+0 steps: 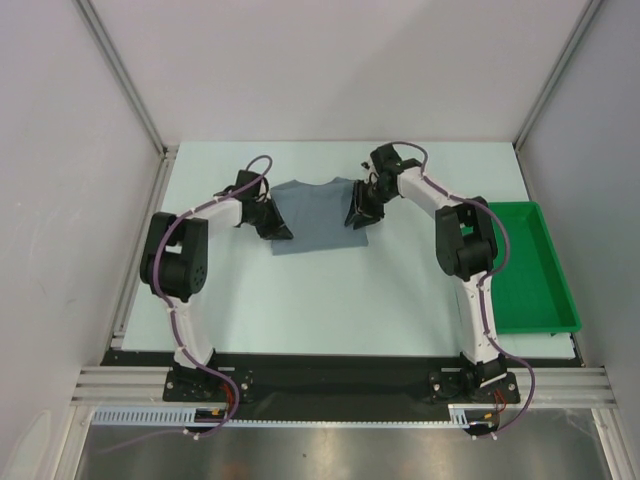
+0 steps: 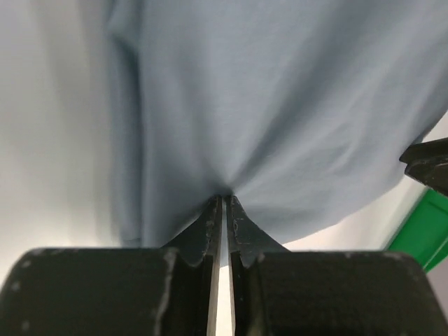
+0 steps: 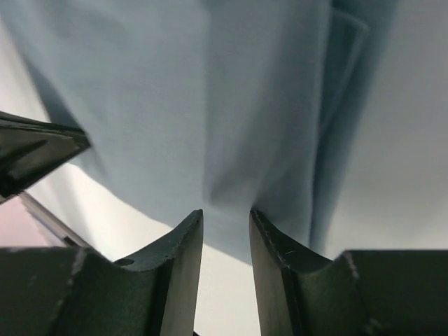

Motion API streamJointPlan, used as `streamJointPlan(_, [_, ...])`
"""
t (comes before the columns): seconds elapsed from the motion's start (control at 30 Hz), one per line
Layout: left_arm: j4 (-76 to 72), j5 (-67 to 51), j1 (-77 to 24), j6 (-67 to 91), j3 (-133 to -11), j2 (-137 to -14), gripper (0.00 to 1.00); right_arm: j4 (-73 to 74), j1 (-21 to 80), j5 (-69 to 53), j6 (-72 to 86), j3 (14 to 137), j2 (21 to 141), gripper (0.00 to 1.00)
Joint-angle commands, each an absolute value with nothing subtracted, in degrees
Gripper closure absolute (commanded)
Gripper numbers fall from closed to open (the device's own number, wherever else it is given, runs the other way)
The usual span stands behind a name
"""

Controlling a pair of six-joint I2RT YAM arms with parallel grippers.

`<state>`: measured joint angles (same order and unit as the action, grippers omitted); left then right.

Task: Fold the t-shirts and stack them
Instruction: Fold the tshirt

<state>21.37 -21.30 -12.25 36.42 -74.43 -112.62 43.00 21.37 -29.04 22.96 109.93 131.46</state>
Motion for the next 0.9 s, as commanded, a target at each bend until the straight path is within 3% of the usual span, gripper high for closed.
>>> streamJointPlan(0.0, [22.6, -19.8, -12.3, 35.6, -70.7, -112.2, 0.90, 44.5, 22.4, -25.4, 20.2, 105.5, 130.5, 0.61])
streamJointPlan(0.4, [21.4, -19.2, -13.5, 37.1, -55.3, -104.8, 0.90, 37.3, 24.3, -25.4, 21.9, 82.2, 122.3, 0.57])
streamJointPlan(0.5, [20.0, -20.2, -15.0, 39.6, -46.6, -99.2, 0.90, 35.4, 25.7, -26.4, 23.1, 70.5, 115.6, 0.57])
streamJointPlan(0.7, [22.1, -22.2, -16.2, 41.8, -37.4, -84.1, 0.89, 37.3, 27.3, -25.7, 23.9, 63.5, 102.8, 0.54])
streamJointPlan(0.8, [27.5, -18.3, -16.2, 37.8, -42.2, -75.9, 0.74, 39.5, 26.7, -24.3, 22.7, 68.1, 99.8, 0.46])
streamJointPlan(0.87, [29.9, -16.2, -16.2, 35.0, -46.1, -72.7, 0.56, 40.0, 25.8, -24.0, 22.2, 72.7, 98.9, 0.41])
